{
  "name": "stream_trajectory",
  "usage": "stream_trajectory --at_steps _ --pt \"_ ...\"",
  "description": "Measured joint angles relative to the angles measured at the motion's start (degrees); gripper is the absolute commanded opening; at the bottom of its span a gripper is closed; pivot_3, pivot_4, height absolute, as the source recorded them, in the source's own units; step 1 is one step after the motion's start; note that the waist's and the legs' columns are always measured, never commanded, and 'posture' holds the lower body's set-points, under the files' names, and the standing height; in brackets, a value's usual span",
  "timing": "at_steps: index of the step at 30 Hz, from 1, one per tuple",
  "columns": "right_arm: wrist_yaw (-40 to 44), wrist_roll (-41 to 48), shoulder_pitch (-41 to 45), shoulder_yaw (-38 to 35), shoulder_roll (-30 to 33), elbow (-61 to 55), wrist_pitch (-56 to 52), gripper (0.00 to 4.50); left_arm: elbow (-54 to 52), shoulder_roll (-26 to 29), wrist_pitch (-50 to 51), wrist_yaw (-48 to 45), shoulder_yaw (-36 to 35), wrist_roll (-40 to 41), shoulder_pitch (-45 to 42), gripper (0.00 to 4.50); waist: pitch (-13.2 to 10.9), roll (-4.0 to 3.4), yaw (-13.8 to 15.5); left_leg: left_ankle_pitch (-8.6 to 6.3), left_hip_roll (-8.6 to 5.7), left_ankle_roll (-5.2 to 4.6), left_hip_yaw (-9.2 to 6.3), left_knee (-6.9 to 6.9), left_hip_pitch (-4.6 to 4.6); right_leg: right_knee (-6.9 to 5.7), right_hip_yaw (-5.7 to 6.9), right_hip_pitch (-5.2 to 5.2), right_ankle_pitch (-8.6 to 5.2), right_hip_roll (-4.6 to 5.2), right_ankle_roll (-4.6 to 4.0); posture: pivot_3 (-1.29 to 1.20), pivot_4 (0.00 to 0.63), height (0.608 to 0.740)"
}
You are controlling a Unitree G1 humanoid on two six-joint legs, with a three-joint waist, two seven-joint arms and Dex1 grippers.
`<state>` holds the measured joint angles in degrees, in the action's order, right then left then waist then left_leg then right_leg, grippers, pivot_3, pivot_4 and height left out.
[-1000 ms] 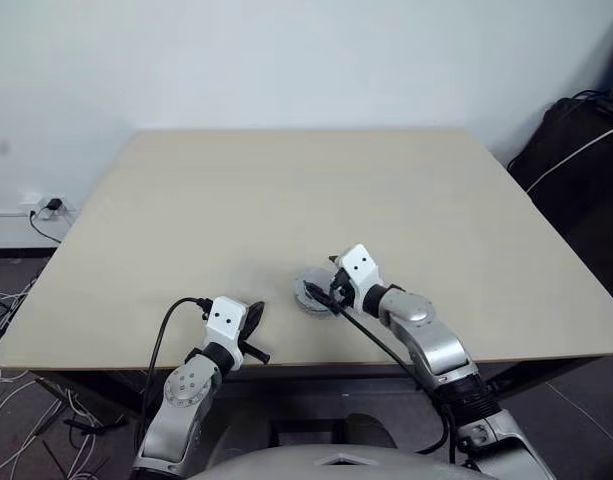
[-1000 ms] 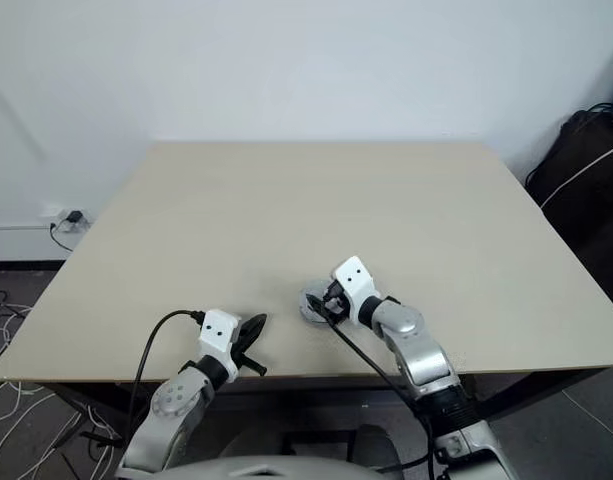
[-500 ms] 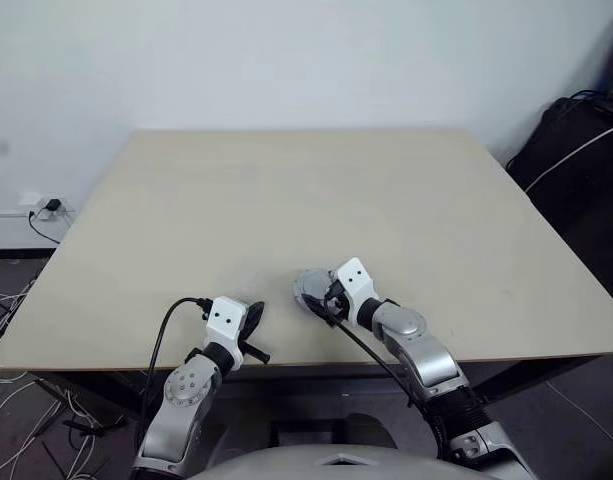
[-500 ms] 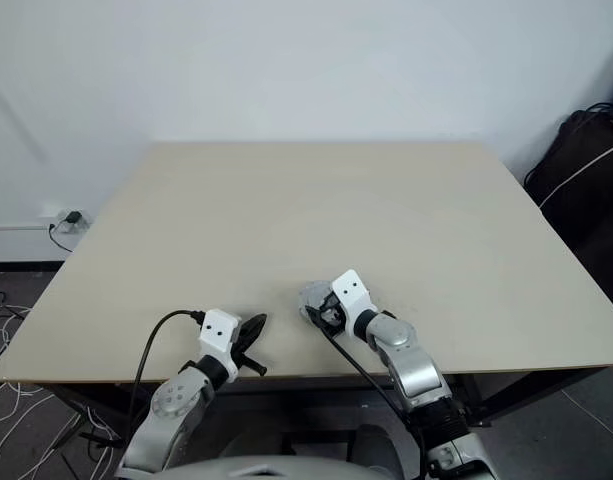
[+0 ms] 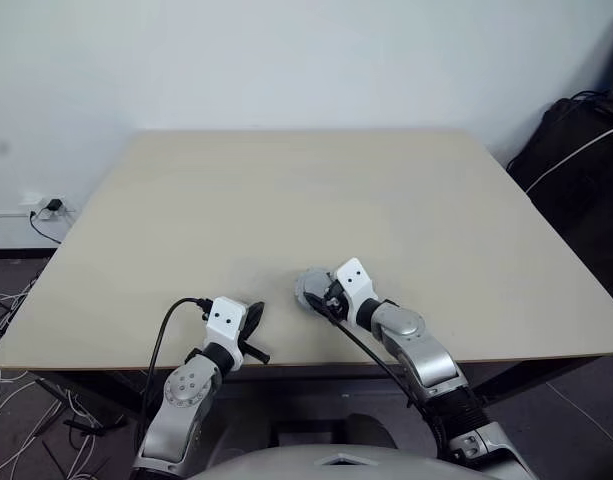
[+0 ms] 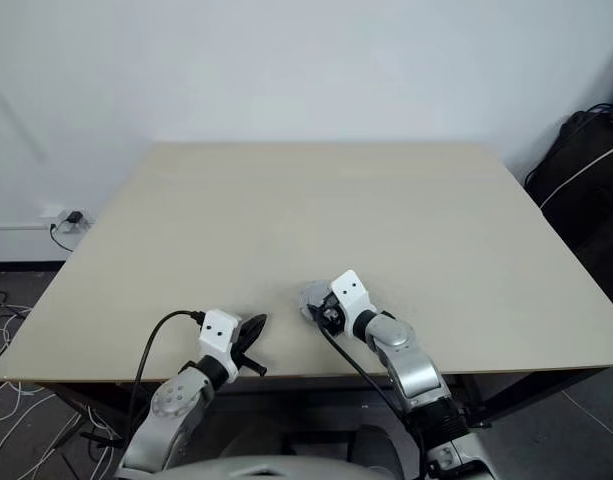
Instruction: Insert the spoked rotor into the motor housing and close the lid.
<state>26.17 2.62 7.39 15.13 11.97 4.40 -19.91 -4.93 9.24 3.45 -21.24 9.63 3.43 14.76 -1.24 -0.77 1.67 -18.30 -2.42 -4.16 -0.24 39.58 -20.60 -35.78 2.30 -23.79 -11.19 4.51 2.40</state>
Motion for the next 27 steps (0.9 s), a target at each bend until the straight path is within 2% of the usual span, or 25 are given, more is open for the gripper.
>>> stream_trajectory --at_steps 12,27 --pt "-0.2 -1.3 2.8 1.7 0.7 -3.3 -9.4 3.22 0.0 0.0 0.0 0.0 0.0 0.0 0.0 0.00 0.0 -0.02 0.0 0.00 0.00 0.00 0.00 0.00 0.02 -0.01 0.00 0.00 0.00 0.03 0.00 0.00 0.000 0.740" --pt "2.3 -1.0 3.4 1.7 3.1 -2.6 -8.9 3.22 0.0 0.0 0.0 0.0 0.0 0.0 0.1 0.00 0.1 -0.04 0.4 0.00 -0.04 -0.01 -0.01 0.00 0.02 0.01 0.03 0.02 0.00 -0.01 0.01 0.00 0.000 0.740"
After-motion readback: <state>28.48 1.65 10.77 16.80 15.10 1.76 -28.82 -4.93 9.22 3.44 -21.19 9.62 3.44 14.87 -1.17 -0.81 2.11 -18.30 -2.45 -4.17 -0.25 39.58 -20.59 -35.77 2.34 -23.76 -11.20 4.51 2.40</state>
